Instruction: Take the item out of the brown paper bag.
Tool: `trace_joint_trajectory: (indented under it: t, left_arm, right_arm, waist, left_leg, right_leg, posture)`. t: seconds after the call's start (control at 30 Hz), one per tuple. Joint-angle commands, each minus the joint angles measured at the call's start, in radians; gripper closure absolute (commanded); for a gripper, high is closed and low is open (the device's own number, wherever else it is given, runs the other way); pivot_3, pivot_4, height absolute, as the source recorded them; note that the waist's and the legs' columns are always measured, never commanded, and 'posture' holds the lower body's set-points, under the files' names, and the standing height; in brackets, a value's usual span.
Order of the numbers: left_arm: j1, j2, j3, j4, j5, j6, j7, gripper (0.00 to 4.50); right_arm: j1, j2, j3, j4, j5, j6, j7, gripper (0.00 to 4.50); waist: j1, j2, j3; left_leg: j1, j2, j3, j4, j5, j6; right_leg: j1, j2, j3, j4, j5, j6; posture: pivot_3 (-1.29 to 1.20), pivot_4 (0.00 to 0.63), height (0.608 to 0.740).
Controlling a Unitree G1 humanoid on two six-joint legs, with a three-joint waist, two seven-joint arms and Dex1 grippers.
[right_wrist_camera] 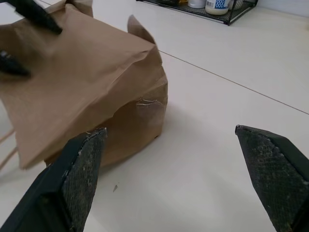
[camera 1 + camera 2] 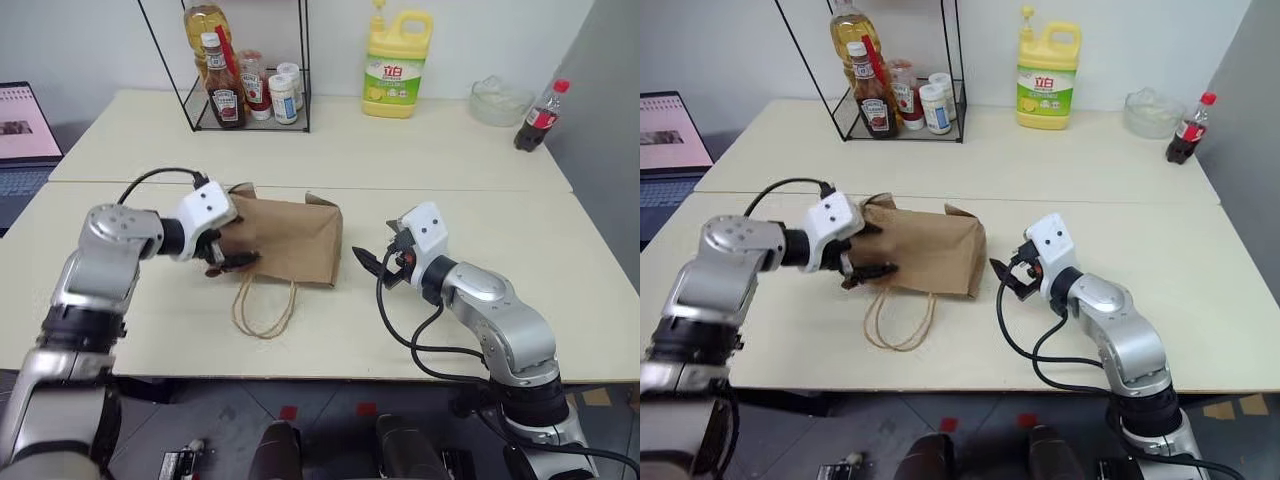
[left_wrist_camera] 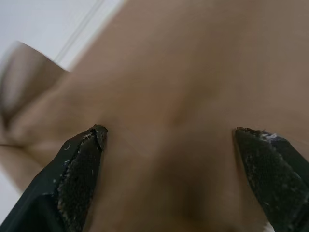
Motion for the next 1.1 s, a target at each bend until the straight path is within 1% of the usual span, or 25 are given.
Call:
trace_joint_trajectory:
  t: [0.03, 0.1, 0.2, 0.33, 0.47, 0.53, 0.6, 0.77, 0.97, 1.07, 1.1]
  left_arm:
    - [0.050, 0.075, 0.063, -0.173, -0.030, -0.008, -0.012, 0.00]
    - [0.100, 0.130, 0.067, -0.218, -0.031, -0.127, -0.054, 0.00]
    - [0.159, 0.196, 0.072, -0.238, -0.036, -0.317, -0.116, 0.00]
    - [0.219, 0.238, 0.066, -0.192, -0.032, -0.598, -0.179, 0.00]
    - [0.240, 0.245, 0.049, -0.106, -0.051, -0.819, -0.242, 0.00]
    - [0.230, 0.231, 0.030, -0.069, -0.051, -0.887, -0.257, 0.00]
    - [0.212, 0.208, -0.013, -0.012, -0.019, -0.965, -0.264, 0.00]
    - [0.152, 0.134, -0.076, 0.108, 0.039, -1.054, -0.216, 0.00]
    - [0.126, 0.064, -0.110, 0.131, 0.058, -1.069, -0.162, 0.00]
    - [0.118, 0.026, -0.101, 0.079, -0.003, -0.940, -0.155, 0.62]
    - [0.120, 0.022, -0.097, 0.062, -0.021, -0.904, -0.161, 0.93]
  right_arm:
    - [-0.012, -0.007, -0.005, -0.009, 0.013, -0.033, 0.009, 0.03]
    - [-0.008, -0.021, 0.004, 0.001, 0.013, -0.049, 0.027, 0.03]
    - [0.003, -0.053, 0.018, 0.016, 0.010, -0.089, 0.065, 0.03]
    - [0.017, -0.093, 0.030, 0.032, 0.020, -0.139, 0.126, 0.03]
    - [0.032, -0.124, 0.040, 0.042, 0.026, -0.179, 0.179, 0.03]
    - [0.039, -0.134, 0.046, 0.043, 0.029, -0.195, 0.197, 0.03]
    - [0.043, -0.135, 0.056, 0.046, 0.028, -0.206, 0.208, 0.03]
    - [0.057, -0.130, 0.064, 0.053, 0.027, -0.209, 0.212, 0.03]
    - [0.080, -0.154, 0.070, 0.038, 0.011, -0.216, 0.216, 0.03]
    - [0.118, -0.218, 0.095, 0.030, -0.023, -0.274, 0.254, 0.00]
    - [0.131, -0.243, 0.106, 0.031, -0.036, -0.304, 0.271, 0.00]
  waist:
    - [0.003, 0.000, 0.000]
    - [0.002, 0.000, 0.000]
    - [0.003, 0.000, 0.000]
    - [0.003, 0.000, 0.000]
    - [0.003, 0.000, 0.000]
    - [0.003, 0.000, 0.000]
    - [0.003, 0.000, 0.000]
    - [0.002, 0.000, 0.000]
    - [0.002, 0.000, 0.000]
    - [0.005, 0.000, 0.000]
    - [0.004, 0.000, 0.000]
  left_leg:
    - [0.000, 0.000, 0.000, 0.000, 0.000, 0.000]
    - [0.000, 0.000, 0.000, 0.000, 0.000, 0.000]
    - [0.001, 0.000, 0.001, 0.000, 0.000, 0.000]
    - [0.001, 0.000, 0.001, -0.001, 0.000, 0.000]
    - [0.001, 0.000, 0.001, -0.001, 0.000, 0.001]
    - [0.000, 0.000, 0.001, -0.001, 0.000, 0.001]
    - [0.000, 0.000, 0.001, 0.000, 0.000, 0.001]
    - [0.000, 0.000, 0.001, 0.000, 0.000, 0.001]
    - [0.000, 0.000, 0.001, 0.000, 0.000, 0.001]
    - [0.000, 0.000, 0.001, 0.000, 0.000, 0.001]
    - [0.000, 0.000, 0.001, 0.000, 0.000, 0.001]
  right_leg:
    - [0.000, 0.000, 0.000, 0.000, 0.000, 0.000]
    - [0.000, 0.000, 0.000, 0.000, 0.000, 0.000]
    - [0.000, 0.000, 0.001, -0.001, 0.000, 0.000]
    - [0.000, 0.000, 0.001, -0.001, 0.000, 0.000]
    - [-0.001, 0.000, 0.001, -0.001, -0.001, -0.001]
    - [0.000, 0.000, 0.001, -0.001, -0.001, -0.001]
    - [0.000, 0.000, 0.001, -0.001, -0.001, -0.001]
    - [0.000, 0.001, 0.001, -0.001, -0.001, -0.001]
    - [0.000, 0.001, 0.001, 0.000, -0.001, -0.001]
    - [0.000, 0.000, 0.001, 0.000, -0.001, -0.001]
    - [0.000, 0.000, 0.000, -0.001, -0.001, -0.001]
  posture:
    - [0.00, 0.150, 0.740]
    - [0.00, 0.150, 0.740]
    - [0.00, 0.150, 0.740]
    - [0.00, 0.150, 0.740]
    - [0.00, 0.150, 0.740]
    - [0.00, 0.150, 0.740]
    - [0.00, 0.150, 0.740]
    - [0.00, 0.150, 0.740]
    - [0.00, 0.150, 0.740]
    - [0.00, 0.150, 0.740]
    - [0.00, 0.150, 0.740]
